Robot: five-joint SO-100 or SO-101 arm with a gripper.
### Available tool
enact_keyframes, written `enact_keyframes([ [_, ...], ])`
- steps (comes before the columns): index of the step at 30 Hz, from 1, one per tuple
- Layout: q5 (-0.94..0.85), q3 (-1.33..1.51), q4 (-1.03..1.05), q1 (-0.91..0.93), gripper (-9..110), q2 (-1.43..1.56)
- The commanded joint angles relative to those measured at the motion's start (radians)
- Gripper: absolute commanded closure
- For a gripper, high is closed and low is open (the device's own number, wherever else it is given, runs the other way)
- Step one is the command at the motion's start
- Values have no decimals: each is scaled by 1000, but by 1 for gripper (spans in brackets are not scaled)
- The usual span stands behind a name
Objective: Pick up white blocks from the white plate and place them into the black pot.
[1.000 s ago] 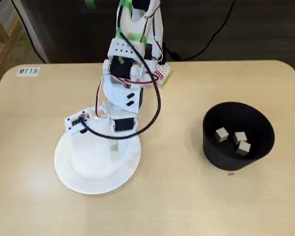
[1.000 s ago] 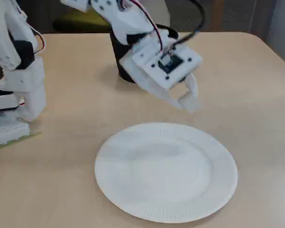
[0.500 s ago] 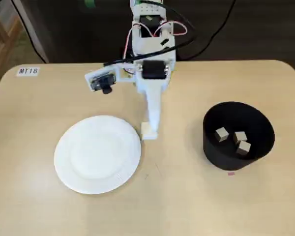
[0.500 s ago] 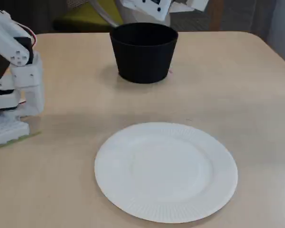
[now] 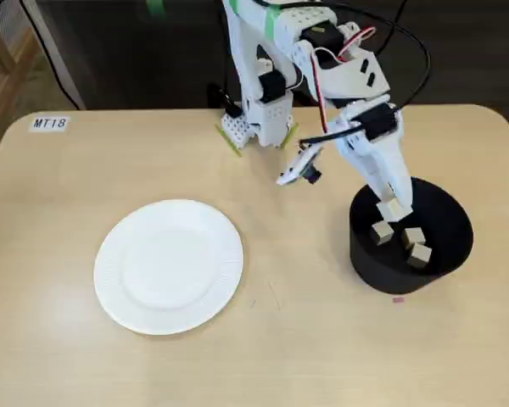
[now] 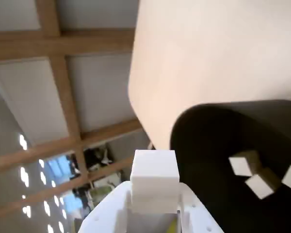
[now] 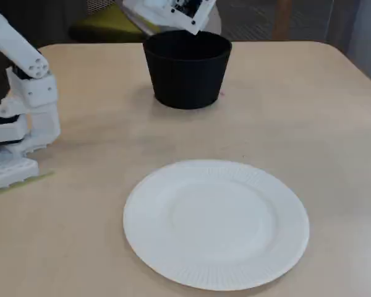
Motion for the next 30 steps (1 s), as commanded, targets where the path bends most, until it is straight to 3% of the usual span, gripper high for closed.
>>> enact_keyframes([
  [1, -9, -57, -3, -25, 104, -28],
  [8, -18, -58, -18, -20, 104, -74],
  [12, -58, -63, -21, -20, 70, -74],
  [16, -75, -89, -20, -18, 66, -69],
  [19, -77, -118, -12, -12, 72, -61],
  [22, -87, -141, 2, 2, 101, -28],
  [23, -91, -152, 20, 14, 104, -8],
  [30, -98, -284, 265, 222, 104, 160],
])
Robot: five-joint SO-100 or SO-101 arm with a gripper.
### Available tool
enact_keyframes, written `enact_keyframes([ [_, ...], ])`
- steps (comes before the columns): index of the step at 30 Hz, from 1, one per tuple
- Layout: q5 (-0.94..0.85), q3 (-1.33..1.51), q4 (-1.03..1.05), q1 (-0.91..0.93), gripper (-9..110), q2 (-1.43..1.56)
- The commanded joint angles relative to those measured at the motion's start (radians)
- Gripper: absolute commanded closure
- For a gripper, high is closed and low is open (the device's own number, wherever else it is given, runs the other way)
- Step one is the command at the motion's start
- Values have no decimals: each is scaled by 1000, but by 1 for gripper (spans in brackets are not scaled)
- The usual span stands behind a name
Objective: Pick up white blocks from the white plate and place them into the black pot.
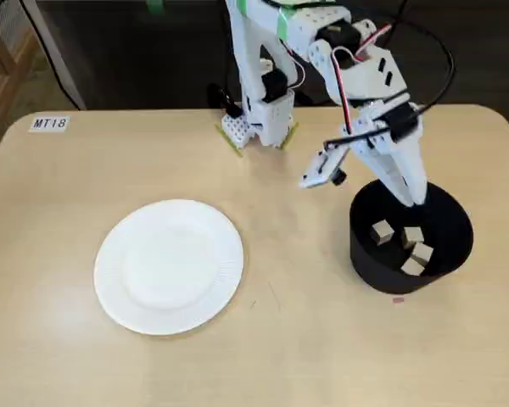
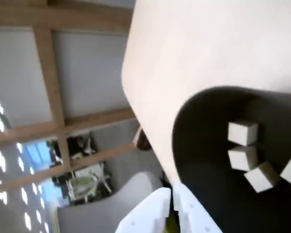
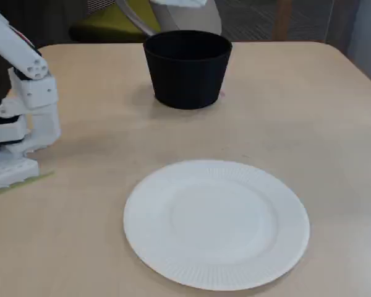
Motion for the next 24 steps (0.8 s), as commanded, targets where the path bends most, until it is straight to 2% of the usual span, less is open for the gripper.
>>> enact_keyframes([
  [1, -6, -120, 101, 130, 104, 101],
  [5, 0, -204, 227, 265, 104, 146],
  [8, -14, -146, 298, 344, 104, 193],
  [17, -49, 227, 230, 357, 104, 336],
  [24, -41, 411, 192, 362, 104, 434],
])
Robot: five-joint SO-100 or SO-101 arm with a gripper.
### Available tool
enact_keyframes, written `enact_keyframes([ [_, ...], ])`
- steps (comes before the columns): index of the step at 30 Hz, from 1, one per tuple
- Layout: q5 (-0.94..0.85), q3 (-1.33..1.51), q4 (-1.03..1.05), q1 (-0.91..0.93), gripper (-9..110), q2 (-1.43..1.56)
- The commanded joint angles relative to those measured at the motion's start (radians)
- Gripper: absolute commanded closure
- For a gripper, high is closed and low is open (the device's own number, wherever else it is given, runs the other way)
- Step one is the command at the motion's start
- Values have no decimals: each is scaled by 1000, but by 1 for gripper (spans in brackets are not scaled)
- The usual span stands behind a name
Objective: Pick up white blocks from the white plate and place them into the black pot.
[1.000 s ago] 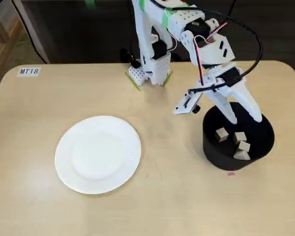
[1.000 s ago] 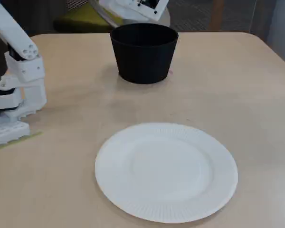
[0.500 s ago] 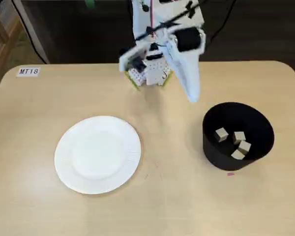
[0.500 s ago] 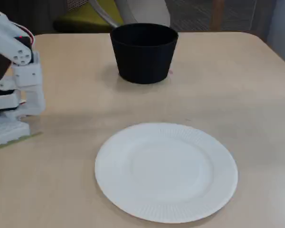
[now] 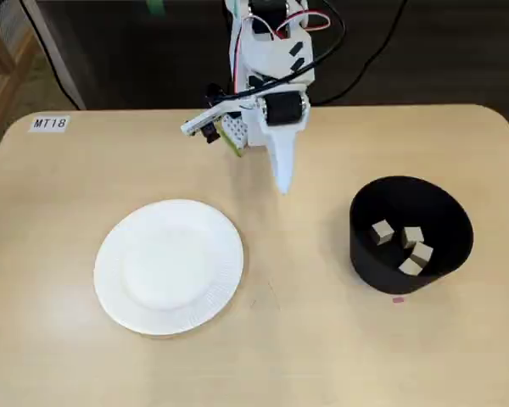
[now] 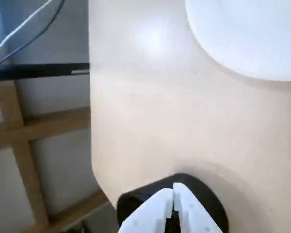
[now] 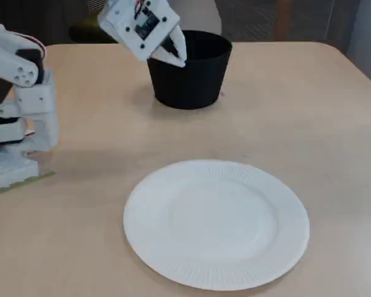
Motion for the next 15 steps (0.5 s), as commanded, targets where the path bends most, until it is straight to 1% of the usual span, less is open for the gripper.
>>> enact_keyframes([
  [1, 14, 75, -48, 3, 104, 67],
  [6, 35, 230, -87, 28, 104, 216],
  [11, 48, 330, -130, 40, 104, 270],
  [15, 77, 434, -164, 64, 104, 371],
])
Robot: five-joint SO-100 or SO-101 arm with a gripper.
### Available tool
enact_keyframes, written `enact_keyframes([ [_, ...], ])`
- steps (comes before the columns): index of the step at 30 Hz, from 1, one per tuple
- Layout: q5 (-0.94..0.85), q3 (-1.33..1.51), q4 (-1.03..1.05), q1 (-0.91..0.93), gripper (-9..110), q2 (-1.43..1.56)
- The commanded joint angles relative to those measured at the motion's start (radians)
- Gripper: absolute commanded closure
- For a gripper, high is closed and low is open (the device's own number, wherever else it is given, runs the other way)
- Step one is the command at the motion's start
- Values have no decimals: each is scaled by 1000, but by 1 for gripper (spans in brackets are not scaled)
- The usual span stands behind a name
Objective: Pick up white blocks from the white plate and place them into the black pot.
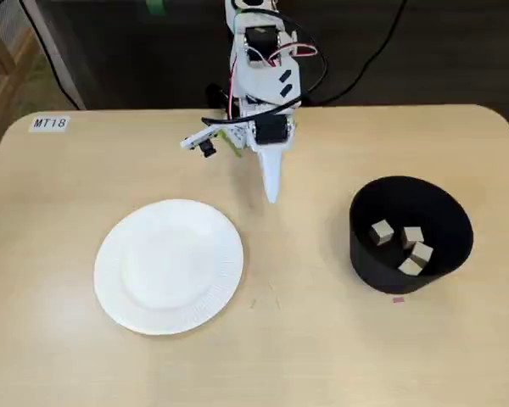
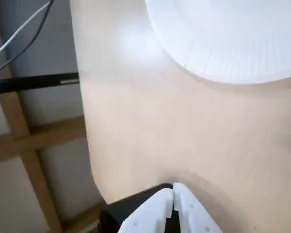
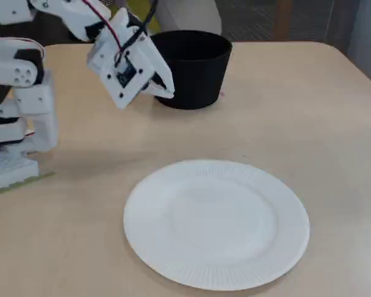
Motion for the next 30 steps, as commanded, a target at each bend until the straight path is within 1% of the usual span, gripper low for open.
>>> enact_keyframes([
  [1, 18, 55, -26, 29, 104, 83],
  [7, 63, 238, 11, 29, 104, 331],
  [13, 52, 290, 32, 28, 104, 330],
  [30, 55, 291, 26, 37, 104, 330],
])
